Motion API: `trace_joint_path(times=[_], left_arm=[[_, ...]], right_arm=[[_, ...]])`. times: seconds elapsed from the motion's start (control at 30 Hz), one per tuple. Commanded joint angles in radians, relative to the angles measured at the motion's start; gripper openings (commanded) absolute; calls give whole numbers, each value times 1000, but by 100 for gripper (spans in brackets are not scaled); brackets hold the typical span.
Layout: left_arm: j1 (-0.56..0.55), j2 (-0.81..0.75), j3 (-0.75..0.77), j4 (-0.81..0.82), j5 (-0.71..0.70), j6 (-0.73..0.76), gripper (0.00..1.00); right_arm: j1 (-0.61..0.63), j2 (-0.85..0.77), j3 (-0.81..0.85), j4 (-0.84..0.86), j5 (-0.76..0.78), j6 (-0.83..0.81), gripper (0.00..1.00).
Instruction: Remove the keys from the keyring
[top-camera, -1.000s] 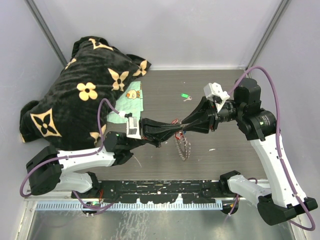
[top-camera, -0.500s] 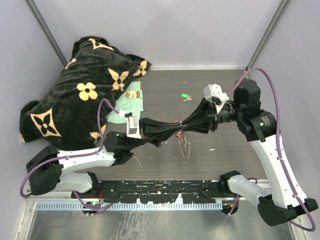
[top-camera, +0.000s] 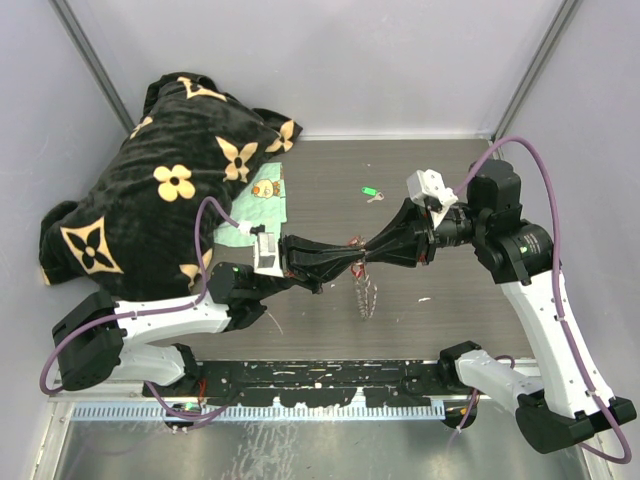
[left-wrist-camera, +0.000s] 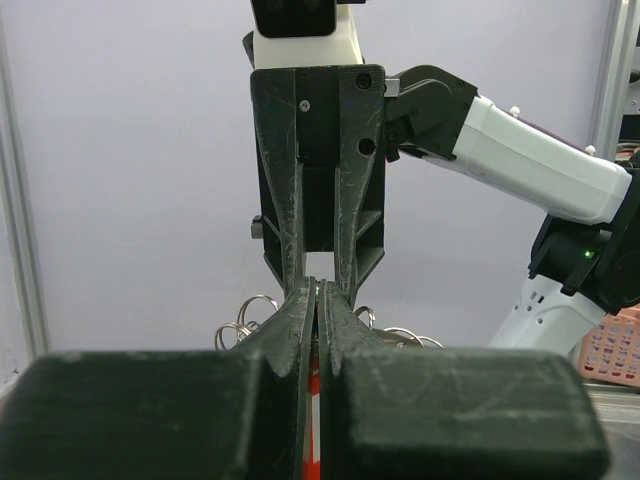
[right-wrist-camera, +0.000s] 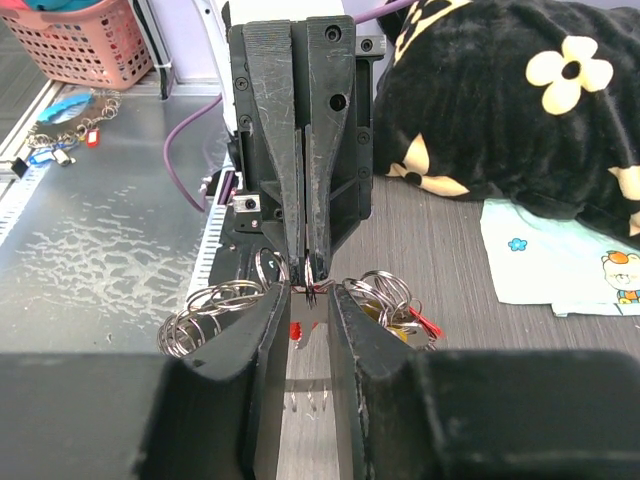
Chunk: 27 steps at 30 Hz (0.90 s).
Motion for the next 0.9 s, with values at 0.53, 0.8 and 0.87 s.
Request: trace_joint_path(times=[0.53,0.8,0.87], left_arm=[[-1,-16,47,96,6,-12,0],[-1,-11,37,95,15,-25,2],[0,-14,25,95,11,-23,13]], right_arm=[[5,-13,8,-23,28,-70,3],[5,-8,54,-97,80,-133,1],[6,-4,69,-136,109,-172,1]])
